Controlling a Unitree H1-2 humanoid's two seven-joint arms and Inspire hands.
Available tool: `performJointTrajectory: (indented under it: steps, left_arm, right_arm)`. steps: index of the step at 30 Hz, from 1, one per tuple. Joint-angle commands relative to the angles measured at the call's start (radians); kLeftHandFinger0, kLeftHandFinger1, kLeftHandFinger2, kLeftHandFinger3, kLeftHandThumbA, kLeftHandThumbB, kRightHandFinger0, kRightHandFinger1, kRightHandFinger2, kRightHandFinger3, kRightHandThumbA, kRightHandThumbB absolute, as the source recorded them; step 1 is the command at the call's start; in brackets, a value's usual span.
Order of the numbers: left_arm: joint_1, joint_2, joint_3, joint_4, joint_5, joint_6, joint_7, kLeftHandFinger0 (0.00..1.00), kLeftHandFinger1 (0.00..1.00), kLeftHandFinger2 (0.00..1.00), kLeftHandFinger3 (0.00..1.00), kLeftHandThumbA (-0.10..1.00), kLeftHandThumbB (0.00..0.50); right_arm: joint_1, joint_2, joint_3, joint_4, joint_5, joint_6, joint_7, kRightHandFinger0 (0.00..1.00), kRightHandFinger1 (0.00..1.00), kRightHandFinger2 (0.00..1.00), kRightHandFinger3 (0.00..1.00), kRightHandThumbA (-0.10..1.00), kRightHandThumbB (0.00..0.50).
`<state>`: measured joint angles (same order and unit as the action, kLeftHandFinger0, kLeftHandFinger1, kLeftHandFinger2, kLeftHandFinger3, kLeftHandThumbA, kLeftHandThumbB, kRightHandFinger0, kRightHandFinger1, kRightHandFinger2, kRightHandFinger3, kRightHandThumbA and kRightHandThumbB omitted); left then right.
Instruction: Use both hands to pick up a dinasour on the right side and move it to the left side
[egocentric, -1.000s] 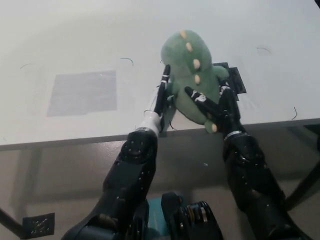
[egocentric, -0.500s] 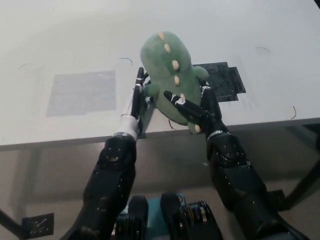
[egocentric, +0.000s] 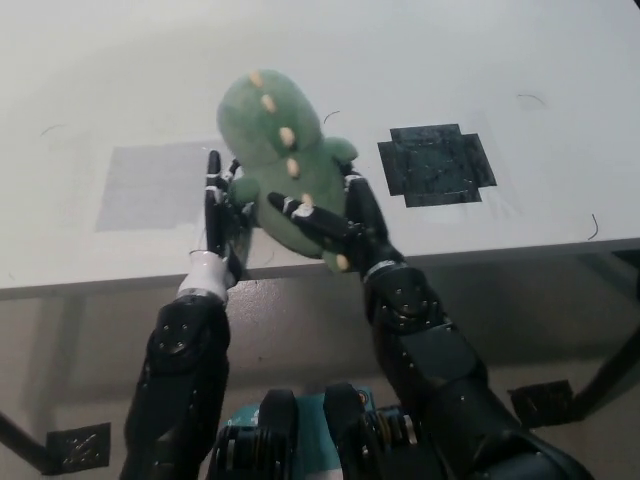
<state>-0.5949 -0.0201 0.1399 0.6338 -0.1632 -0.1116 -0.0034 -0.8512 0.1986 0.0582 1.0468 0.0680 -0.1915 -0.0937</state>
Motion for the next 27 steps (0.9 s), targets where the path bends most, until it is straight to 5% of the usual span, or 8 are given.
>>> performJointTrajectory:
  steps: [1, 5, 8, 12, 15, 21, 27]
  left_arm:
    - [0.025, 0.007, 0.008, -0.056, -0.032, 0.080, -0.014, 1.00, 1.00, 1.00, 1.00, 1.00, 0.236]
    - [0.037, 0.030, 0.019, -0.118, -0.006, 0.113, 0.026, 1.00, 1.00, 1.00, 1.00, 1.00, 0.215]
    - [0.029, 0.048, 0.025, -0.120, -0.020, 0.054, -0.001, 1.00, 1.00, 1.00, 1.00, 1.00, 0.107]
    - [0.033, 0.060, 0.024, -0.143, -0.005, 0.052, 0.014, 1.00, 1.00, 1.00, 1.00, 1.00, 0.076]
    - [0.034, 0.073, 0.034, -0.156, -0.024, 0.071, 0.010, 1.00, 1.00, 1.00, 1.00, 1.00, 0.127]
    - [0.030, 0.080, 0.036, -0.181, -0.023, 0.072, 0.013, 1.00, 1.00, 1.00, 1.00, 1.00, 0.088]
    - [0.017, 0.088, 0.038, -0.154, -0.021, 0.037, 0.010, 1.00, 1.00, 1.00, 1.00, 1.00, 0.125]
  right_arm:
    - [-0.058, 0.090, 0.055, 0.023, -0.033, 0.049, 0.098, 1.00, 1.00, 1.00, 1.00, 1.00, 0.191]
    - [-0.095, 0.114, 0.063, 0.040, -0.025, 0.044, 0.106, 1.00, 1.00, 1.00, 1.00, 1.00, 0.215]
    - [-0.120, 0.124, 0.073, 0.039, -0.030, 0.050, 0.111, 1.00, 1.00, 1.00, 1.00, 1.00, 0.182]
    - [-0.141, 0.128, 0.069, 0.059, -0.019, 0.041, 0.130, 1.00, 1.00, 1.00, 1.00, 1.00, 0.187]
    - [-0.161, 0.135, 0.060, 0.098, -0.012, 0.020, 0.136, 1.00, 1.00, 1.00, 1.00, 1.00, 0.212]
    - [-0.182, 0.139, 0.060, 0.118, -0.025, -0.001, 0.116, 1.00, 1.00, 1.00, 1.00, 1.00, 0.249]
    - [-0.189, 0.134, 0.064, 0.131, -0.033, -0.029, 0.118, 1.00, 1.00, 1.00, 1.00, 1.00, 0.219]
